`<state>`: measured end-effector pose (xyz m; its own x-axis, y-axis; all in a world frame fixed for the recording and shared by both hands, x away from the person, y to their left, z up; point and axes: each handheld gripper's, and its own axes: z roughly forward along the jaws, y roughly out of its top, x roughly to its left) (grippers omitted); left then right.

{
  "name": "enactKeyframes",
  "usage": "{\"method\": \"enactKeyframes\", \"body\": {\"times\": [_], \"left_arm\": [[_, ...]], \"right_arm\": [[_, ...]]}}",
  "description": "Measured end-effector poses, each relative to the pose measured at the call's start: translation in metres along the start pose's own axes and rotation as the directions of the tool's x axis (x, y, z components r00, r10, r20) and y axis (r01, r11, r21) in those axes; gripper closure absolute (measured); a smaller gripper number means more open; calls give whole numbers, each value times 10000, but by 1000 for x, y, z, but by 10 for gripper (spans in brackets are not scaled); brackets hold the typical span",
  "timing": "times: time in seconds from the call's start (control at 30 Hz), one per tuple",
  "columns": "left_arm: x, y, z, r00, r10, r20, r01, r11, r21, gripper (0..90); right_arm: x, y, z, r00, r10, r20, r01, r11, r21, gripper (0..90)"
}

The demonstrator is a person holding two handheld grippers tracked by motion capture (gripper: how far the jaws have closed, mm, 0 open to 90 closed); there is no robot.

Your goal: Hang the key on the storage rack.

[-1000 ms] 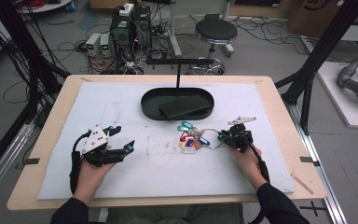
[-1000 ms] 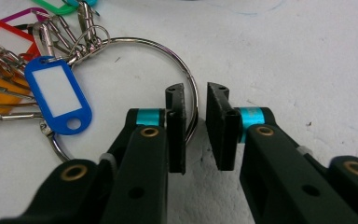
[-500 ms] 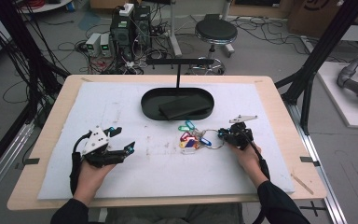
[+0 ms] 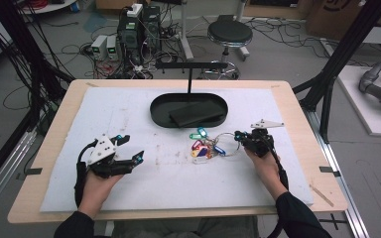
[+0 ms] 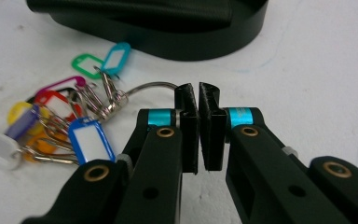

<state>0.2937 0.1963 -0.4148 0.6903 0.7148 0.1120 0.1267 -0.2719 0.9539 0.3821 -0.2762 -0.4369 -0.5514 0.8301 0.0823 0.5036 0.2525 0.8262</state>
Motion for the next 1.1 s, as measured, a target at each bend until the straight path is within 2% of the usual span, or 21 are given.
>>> {"method": "enactKeyframes", "body": {"times": [0.27, 0.3, 0.5, 0.57, 0.77, 0.87, 1.1], "left_arm": [[0, 1, 1, 10000, 37, 44, -37, 10000, -22, 276], [-1, 1, 1, 10000, 10, 49, -10, 10000, -42, 276], [-1, 1, 1, 10000, 61, 60, -61, 10000, -43, 276], [-2, 1, 1, 10000, 71, 68, -71, 10000, -42, 276], [-2, 1, 2, 9999, 49, 129, -48, 10000, -64, 276], [-2, 1, 2, 9999, 66, 158, -66, 10000, -53, 276], [-2, 2, 2, 9998, 59, 211, -57, 10000, -69, 276]], "right_arm": [[10, 6, -10, 9990, -68, -434, 32, 9966, -828, 882], [12, 7, -11, 9982, -41, -603, -17, 9954, -962, 881], [19, 9, -14, 9949, -35, -1013, -93, 9919, -1263, 877], [20, 9, -14, 9919, 125, -1263, -290, 9912, -1294, 874], [24, 7, -11, 9876, 159, -1564, -323, 9942, -1028, 859], [27, 6, -11, 9879, 106, -1547, -259, 9950, -969, 861], [24, 6, -11, 9853, 229, -1692, -363, 9964, -764, 868]]}}
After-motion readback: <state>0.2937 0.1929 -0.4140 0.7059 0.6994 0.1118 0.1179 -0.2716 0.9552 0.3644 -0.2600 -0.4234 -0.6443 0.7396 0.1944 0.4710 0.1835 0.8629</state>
